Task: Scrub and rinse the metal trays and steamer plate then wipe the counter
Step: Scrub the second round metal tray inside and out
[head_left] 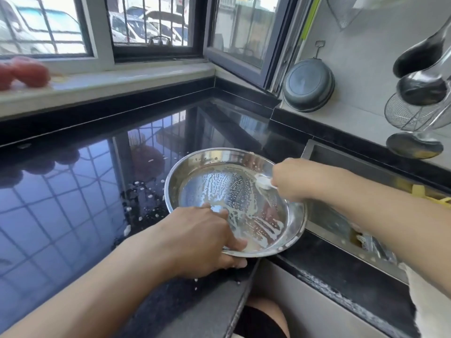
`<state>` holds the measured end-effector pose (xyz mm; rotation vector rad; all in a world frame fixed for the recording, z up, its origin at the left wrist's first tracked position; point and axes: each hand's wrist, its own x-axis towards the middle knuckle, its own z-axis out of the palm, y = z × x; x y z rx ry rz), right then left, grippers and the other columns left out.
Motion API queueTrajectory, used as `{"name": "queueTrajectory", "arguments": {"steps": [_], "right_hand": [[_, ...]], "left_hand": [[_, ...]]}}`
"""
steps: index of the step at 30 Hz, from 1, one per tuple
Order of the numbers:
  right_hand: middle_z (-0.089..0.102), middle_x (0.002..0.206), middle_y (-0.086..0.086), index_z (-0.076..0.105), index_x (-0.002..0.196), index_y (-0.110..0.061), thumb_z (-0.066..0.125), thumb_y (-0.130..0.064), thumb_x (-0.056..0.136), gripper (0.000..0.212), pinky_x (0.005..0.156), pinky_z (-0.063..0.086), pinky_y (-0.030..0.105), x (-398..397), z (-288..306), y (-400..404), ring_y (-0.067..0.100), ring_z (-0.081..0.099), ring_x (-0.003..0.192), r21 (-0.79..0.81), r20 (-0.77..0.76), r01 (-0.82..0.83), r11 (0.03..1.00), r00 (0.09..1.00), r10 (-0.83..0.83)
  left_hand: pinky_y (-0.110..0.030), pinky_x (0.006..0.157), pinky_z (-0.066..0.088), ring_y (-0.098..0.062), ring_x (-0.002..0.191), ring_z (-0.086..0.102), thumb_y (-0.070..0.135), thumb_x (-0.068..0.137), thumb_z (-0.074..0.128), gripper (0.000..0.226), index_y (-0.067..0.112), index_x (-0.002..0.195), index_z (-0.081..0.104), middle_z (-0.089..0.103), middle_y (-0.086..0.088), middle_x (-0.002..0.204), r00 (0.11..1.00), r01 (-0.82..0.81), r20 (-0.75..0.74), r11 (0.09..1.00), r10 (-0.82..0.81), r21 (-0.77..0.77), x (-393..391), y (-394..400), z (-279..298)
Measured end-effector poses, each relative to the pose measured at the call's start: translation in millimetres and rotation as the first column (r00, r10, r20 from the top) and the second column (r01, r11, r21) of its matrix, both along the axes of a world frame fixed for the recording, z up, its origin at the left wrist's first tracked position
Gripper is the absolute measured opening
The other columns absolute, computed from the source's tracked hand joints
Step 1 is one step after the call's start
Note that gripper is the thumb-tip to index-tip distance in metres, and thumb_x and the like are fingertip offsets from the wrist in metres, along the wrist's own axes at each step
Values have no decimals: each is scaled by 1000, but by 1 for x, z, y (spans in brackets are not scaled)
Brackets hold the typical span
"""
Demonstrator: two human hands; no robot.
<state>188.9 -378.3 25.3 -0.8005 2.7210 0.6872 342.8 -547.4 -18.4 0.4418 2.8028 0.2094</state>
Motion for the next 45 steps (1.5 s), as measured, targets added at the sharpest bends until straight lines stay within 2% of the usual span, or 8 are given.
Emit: {"name": "queueTrajectory", "arguments": {"steps": [6,11,17,22,26,33,36,45], "right_hand": [[51,76,-2,69,107,-13,53,-19,98,19,72,49,31,36,6,19,25,52,75,-33,190,34,999,981,-27],[41,74,4,51,82,-11,48,-8,91,10,59,40,31,8,-7,-4,21,45,62,-148,-54,82,985,994,-91],[65,94,7,71,113,-11,52,-17,98,25,73,48,30,22,3,1,27,57,81,-98,183,49,994,983,-30],[50,80,5,48,74,-14,47,-5,89,18,65,46,33,11,0,-2,30,59,85,-46,-9,70,996,997,-71],[43,77,4,55,90,-9,51,-8,89,5,63,46,35,2,-2,-9,25,52,67,-119,-139,60,991,987,-76],[53,77,2,67,111,-13,57,-8,96,19,49,38,23,35,16,-4,16,50,63,351,83,11,936,996,-43],[68,86,3,71,93,-18,58,-20,98,14,67,51,29,39,26,-5,20,62,75,442,273,-148,885,962,24],[49,81,4,64,106,-10,52,-5,90,20,67,46,35,15,23,-7,28,55,74,107,-146,5,994,989,11]], "left_hand": [[-43,109,45,-27,145,38,75,95,44,48,65,142,44,48,3,146,1000,2,5,1000,-2,-13,-2,4,-3],[-43,108,45,-26,145,39,74,97,41,48,59,143,46,47,-1,150,1000,-5,-14,1000,4,-27,1,10,-4],[-41,106,47,-29,143,40,72,98,38,45,64,143,37,47,-3,150,999,9,-37,999,-10,-46,0,11,-6],[-43,101,49,-31,134,46,72,100,30,47,58,144,38,50,-2,135,998,12,-65,997,-17,-80,0,14,-8],[-46,104,48,-30,141,42,72,100,18,55,57,152,32,46,2,150,993,11,-120,997,-19,-71,6,16,-12],[-49,99,52,-35,134,47,73,96,7,59,59,150,27,47,0,149,986,36,-155,993,-53,-108,0,17,-19],[-50,98,52,-36,132,48,73,93,4,61,57,146,29,47,-2,147,985,48,-157,992,-66,-114,0,17,-20],[-47,96,53,-34,130,48,69,103,17,51,54,151,27,48,-2,145,976,54,-206,992,-76,-112,1,17,-21]]}}
